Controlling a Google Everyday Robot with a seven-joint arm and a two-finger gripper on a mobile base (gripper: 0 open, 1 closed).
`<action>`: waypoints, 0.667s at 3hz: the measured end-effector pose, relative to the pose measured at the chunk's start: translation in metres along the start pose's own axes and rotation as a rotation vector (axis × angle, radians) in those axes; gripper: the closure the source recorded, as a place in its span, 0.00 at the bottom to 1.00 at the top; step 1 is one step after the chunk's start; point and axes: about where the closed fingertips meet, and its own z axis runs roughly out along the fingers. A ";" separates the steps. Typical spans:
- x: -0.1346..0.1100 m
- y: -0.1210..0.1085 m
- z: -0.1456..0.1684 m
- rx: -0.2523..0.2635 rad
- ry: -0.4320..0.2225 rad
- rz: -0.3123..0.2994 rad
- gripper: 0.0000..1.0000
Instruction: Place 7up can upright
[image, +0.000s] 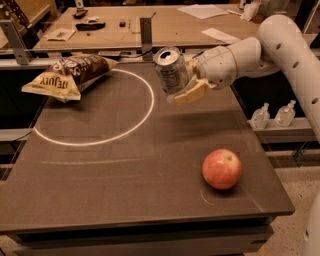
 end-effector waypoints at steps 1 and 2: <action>0.006 0.005 0.001 0.021 -0.044 0.037 1.00; 0.006 0.005 0.002 0.021 -0.043 0.037 1.00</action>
Offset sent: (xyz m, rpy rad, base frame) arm -0.0024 -0.0017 -0.0050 0.0368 0.0335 -0.0158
